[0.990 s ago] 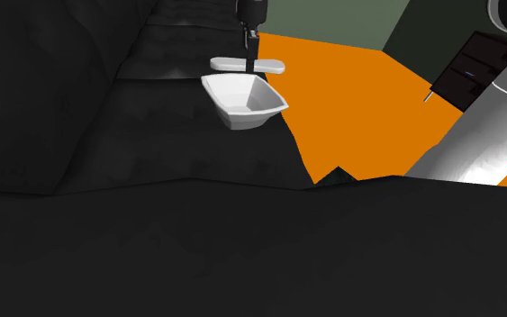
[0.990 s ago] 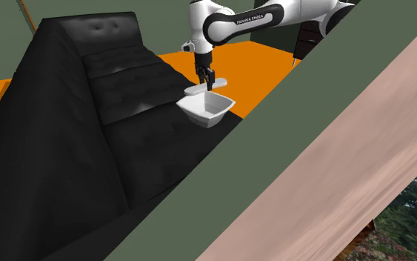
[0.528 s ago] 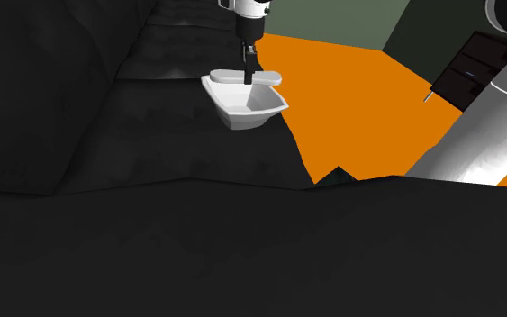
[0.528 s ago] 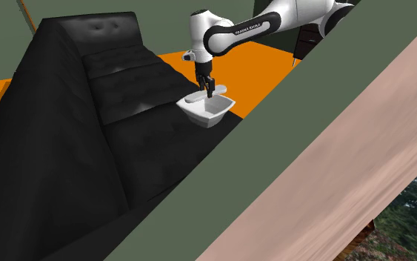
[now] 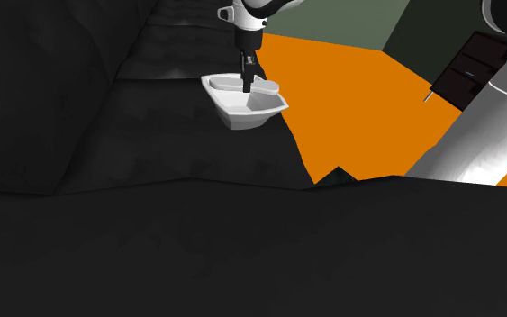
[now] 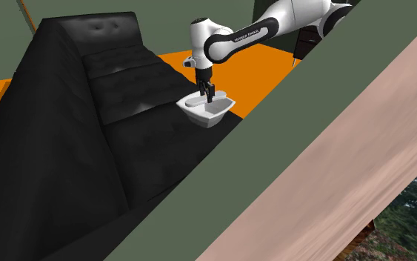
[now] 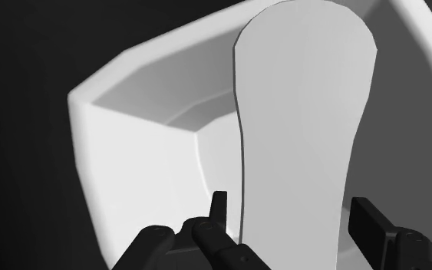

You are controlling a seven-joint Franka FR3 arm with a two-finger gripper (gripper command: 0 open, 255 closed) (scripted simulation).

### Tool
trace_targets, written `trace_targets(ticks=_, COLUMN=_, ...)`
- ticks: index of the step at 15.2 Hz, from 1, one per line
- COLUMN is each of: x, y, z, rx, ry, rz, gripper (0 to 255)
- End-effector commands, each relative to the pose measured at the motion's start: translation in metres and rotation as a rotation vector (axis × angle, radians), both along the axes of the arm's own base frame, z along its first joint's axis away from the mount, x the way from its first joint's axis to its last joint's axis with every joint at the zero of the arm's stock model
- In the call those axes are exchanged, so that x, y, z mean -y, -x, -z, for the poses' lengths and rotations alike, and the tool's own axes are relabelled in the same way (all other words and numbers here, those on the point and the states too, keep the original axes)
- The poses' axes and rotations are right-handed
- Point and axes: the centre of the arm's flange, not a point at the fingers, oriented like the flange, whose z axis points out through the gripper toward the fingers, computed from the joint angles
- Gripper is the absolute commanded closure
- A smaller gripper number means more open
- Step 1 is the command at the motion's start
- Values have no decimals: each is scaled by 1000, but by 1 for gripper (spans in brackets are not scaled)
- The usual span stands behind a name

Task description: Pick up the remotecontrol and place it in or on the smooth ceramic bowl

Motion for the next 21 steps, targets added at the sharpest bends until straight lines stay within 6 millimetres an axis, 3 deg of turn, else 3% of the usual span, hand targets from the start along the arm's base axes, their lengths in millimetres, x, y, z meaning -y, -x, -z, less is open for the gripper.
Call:
trace_targets(ticks=1, x=0, y=0, z=0, rx=1, ry=0, rz=0, gripper=255)
trace_targets(ticks=4, x=0, y=0, z=0, rx=1, ry=0, rz=0, gripper=255)
trace_targets(ticks=5, x=0, y=0, z=0, rx=1, ry=0, rz=0, gripper=0)
trace_targets(ticks=10, x=0, y=0, z=0, rx=1, ry=0, rz=0, gripper=0)
trace_targets(ticks=14, x=-5, y=-2, z=-50, rx=1, ry=0, rz=0, gripper=0)
trace_targets(ticks=21, x=-5, y=-2, z=-50, rx=1, ry=0, rz=0, gripper=0)
